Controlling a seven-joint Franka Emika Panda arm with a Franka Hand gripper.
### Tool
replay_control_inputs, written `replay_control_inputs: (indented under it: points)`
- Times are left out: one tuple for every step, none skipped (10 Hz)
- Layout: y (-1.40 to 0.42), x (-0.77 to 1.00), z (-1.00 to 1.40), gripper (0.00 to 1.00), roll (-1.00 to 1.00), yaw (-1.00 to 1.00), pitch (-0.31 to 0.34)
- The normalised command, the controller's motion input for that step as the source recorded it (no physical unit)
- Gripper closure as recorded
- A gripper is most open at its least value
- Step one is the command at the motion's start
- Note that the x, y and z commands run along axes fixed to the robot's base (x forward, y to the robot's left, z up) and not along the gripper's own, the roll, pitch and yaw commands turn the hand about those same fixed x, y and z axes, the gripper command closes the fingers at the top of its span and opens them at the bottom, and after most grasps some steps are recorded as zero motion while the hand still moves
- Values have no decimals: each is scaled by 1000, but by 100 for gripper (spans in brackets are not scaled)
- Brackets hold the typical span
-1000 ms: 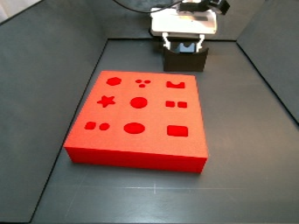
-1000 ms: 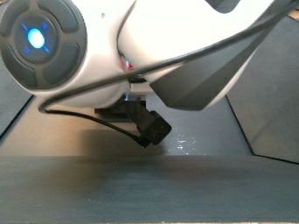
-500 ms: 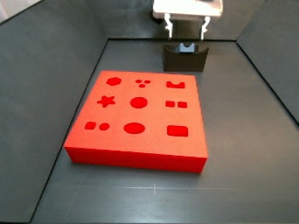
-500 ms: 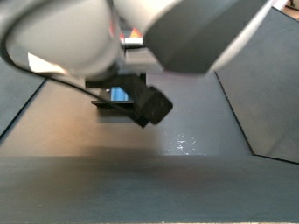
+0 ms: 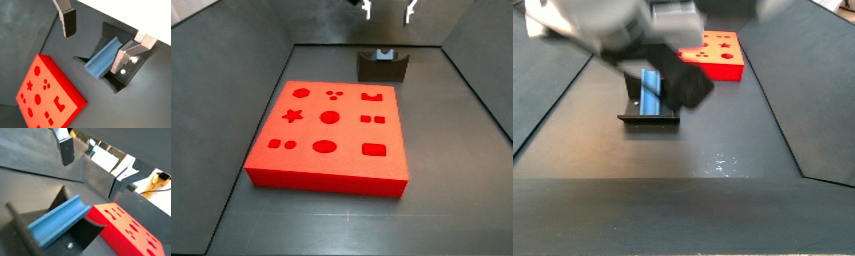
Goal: Pick up the arch object. Move up. Place the arch object on the fixture. Regrasp the arch object. Move to above the board. Insert the arch object.
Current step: Regrasp the arch object.
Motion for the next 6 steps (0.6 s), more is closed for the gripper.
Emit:
replay_control_inputs:
  points:
    - [-1000,-114,900,0,1000,16,26]
    - [-1000,-127,867,0,1000,16,21]
    - [-878,-106,669,0,1000,15,15]
    - [-637,-65,356,0,1000,16,13]
    - [-441,-34,121,0,1000,16,12]
    - [-244,-4,20,0,1000,17,11]
